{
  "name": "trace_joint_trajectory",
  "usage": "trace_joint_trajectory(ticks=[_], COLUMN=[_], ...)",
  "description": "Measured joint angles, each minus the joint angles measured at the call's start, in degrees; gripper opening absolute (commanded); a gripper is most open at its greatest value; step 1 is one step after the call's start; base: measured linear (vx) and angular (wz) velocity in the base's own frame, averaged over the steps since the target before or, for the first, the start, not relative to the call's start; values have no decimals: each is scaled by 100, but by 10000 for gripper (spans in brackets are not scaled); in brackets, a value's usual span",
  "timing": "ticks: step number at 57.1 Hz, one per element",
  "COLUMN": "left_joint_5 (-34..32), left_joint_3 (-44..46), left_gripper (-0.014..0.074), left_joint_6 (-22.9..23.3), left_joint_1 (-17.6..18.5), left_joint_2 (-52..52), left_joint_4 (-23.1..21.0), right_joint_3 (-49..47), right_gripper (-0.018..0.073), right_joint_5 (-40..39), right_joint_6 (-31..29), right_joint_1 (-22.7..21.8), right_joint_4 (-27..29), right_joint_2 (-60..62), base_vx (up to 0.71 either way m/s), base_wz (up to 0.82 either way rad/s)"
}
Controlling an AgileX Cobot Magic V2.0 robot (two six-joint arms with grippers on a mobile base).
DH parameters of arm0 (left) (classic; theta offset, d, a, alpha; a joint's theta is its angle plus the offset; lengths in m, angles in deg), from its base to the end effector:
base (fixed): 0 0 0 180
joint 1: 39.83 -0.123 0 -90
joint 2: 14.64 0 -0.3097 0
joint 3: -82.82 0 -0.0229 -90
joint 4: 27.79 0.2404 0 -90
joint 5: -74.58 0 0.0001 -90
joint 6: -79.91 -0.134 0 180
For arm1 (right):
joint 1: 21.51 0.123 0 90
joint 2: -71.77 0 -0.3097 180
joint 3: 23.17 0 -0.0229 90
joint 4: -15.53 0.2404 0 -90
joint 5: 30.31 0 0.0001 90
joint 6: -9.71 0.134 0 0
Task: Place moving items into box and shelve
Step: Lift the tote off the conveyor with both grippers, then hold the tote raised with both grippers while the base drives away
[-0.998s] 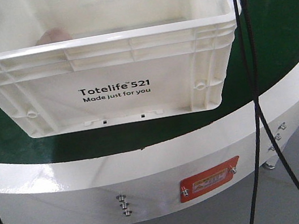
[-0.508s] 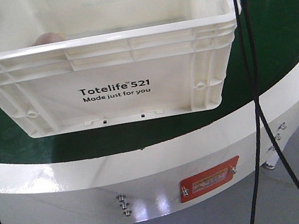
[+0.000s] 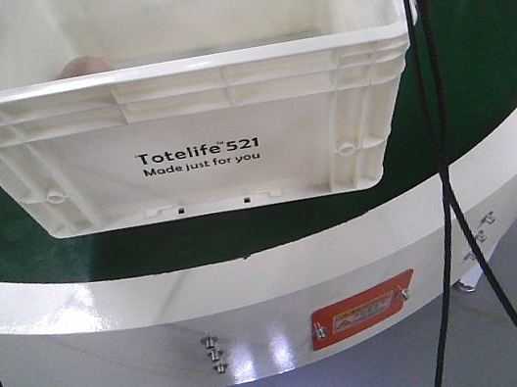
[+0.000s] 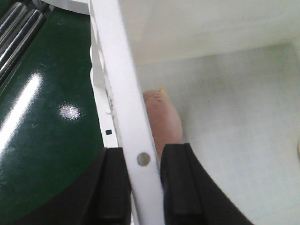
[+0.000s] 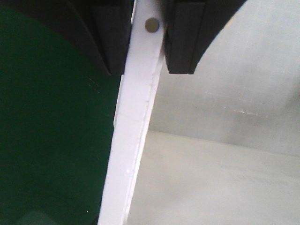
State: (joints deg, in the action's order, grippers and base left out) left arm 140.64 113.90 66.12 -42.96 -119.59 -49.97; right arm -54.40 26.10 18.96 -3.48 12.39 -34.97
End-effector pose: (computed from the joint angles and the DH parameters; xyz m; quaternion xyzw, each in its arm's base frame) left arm 0.3901 -0.0250 0.4171 0.0726 0.9192 -0.1404 0.3608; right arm 0.3973 0.1229 0.4125 -0.0744 0.9099 0.0698 0.4021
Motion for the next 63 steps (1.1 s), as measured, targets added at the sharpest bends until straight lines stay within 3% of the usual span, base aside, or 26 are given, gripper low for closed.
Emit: trace_joint_trajectory(ticks=[63], left_joint_5=[6], left_joint_3=[0], left_gripper=[2], left_joint_6=[0], left_joint_1=[0], left_joint_2=[0], left_joint_4=[6], right_joint_3=[0], right_gripper=[-3], right_joint_5=[5], right_joint_6=[0], right_joint_1=[0], right_joint_4=[0], right_joint_2=[0], base_vx=[0], base_wz=[0])
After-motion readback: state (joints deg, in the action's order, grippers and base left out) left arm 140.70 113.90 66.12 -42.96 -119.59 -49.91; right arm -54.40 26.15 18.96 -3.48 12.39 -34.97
